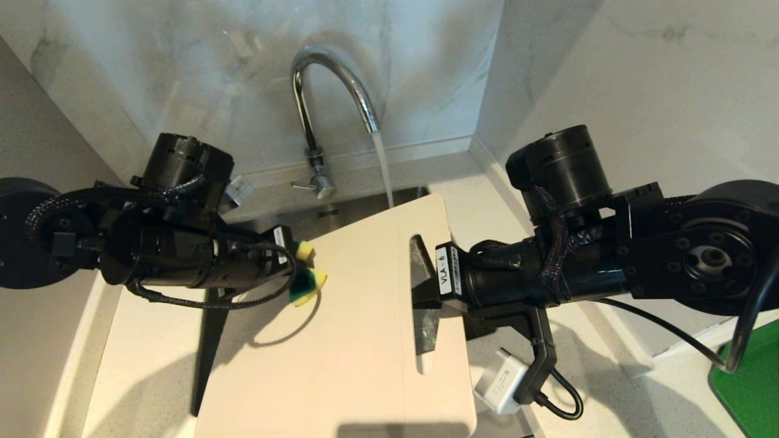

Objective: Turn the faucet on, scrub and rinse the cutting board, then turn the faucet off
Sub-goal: Scrub the cutting board underwater

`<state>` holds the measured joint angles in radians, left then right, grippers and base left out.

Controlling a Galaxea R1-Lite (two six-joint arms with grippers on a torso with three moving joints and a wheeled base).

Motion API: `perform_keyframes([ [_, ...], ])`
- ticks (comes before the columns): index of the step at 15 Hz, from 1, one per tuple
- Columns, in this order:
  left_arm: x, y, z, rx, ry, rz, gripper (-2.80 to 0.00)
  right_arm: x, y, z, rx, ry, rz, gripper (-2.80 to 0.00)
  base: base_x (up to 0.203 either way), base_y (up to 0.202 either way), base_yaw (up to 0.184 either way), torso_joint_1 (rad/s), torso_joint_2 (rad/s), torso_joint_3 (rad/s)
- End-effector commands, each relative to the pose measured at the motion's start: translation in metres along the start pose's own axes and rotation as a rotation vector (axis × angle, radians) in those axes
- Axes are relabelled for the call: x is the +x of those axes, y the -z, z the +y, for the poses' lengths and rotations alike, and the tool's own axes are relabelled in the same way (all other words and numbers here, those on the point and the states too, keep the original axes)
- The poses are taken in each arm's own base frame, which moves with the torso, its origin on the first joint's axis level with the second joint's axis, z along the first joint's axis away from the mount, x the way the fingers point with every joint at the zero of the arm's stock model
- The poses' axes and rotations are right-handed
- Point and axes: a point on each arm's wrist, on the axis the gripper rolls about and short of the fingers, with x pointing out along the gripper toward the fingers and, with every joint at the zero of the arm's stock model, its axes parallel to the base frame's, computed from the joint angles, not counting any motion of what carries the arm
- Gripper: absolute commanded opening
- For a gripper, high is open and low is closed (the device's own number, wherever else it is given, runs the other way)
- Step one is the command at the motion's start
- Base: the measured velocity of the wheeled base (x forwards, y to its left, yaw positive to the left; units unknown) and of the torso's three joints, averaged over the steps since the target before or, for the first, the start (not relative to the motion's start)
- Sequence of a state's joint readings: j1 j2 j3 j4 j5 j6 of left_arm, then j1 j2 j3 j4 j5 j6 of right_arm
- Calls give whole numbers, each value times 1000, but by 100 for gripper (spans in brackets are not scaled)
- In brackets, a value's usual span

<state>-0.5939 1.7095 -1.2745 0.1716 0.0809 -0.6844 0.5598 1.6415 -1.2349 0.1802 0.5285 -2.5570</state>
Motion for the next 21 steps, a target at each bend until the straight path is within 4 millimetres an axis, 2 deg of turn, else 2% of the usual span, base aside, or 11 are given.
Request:
perform_keyframes([
  [1, 4, 0, 15, -4, -36, -7, -280, -1, 0, -1, -17, 6, -1, -280, 0, 0, 0, 0, 0, 0],
  [6, 2, -11, 56, -48, -37, 23, -280, -2, 0, -2, -19, 8, 2, -280, 0, 0, 0, 0, 0, 0],
  [9, 4, -7, 88, -57, -75, 36, -280, -2, 0, -1, 0, 6, 1, -280, 0, 0, 0, 0, 0, 0],
  [13, 8, 1, 116, -68, -107, 28, -280, -2, 0, -1, 1, 6, 2, -280, 0, 0, 0, 0, 0, 0],
  [15, 9, 4, 121, -68, -110, 16, -280, -3, 0, -1, 1, 7, 1, -280, 0, 0, 0, 0, 0, 0],
  [18, 0, -2, 126, -74, -97, -7, -280, -4, 0, -3, -3, 10, 5, -280, 0, 0, 0, 0, 0, 0],
  [21, -13, -11, 120, -66, -70, -56, -280, -4, 0, -2, -2, 9, 6, -280, 0, 0, 0, 0, 0, 0],
])
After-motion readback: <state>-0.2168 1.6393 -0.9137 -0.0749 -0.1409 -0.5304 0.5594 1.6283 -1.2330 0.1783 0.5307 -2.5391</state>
